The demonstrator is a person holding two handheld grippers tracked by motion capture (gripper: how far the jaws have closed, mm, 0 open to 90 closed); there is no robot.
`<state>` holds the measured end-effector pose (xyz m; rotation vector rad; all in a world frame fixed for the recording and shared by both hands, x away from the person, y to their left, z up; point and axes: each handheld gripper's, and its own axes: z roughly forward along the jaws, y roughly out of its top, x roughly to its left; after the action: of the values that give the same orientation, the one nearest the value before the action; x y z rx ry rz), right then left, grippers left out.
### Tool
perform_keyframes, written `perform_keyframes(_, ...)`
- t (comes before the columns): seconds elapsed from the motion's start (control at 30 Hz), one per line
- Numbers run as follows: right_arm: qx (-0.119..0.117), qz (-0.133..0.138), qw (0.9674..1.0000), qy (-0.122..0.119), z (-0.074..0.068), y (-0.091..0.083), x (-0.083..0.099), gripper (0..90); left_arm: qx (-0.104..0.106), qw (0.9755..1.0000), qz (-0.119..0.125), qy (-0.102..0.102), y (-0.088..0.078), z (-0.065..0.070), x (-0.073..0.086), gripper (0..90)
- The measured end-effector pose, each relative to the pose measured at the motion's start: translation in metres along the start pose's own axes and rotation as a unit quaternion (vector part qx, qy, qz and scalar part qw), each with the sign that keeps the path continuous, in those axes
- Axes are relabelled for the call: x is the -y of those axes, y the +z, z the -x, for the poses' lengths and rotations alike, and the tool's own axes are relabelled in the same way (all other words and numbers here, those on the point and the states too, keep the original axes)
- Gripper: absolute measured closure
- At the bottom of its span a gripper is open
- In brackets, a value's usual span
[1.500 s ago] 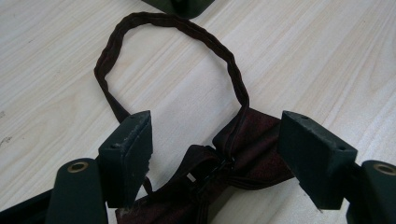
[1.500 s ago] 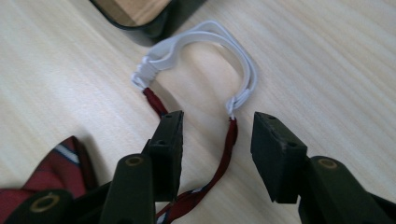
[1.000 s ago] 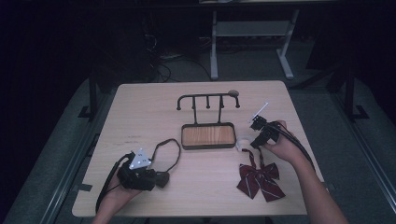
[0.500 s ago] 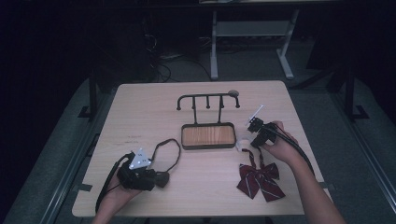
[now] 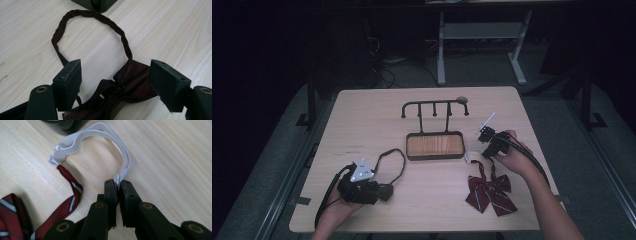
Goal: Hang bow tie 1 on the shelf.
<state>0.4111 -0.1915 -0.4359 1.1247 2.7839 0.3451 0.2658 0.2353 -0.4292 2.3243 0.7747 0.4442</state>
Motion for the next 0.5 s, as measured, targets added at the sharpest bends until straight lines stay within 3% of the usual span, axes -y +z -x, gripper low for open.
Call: perform_keyframes(0.5,-0.029,0.022,0.9993,-0.008,-0.002,-0.02,0.01,84.5,0.001,1.0,-0.003,0.001,0.001,0.0,0.0,27.1)
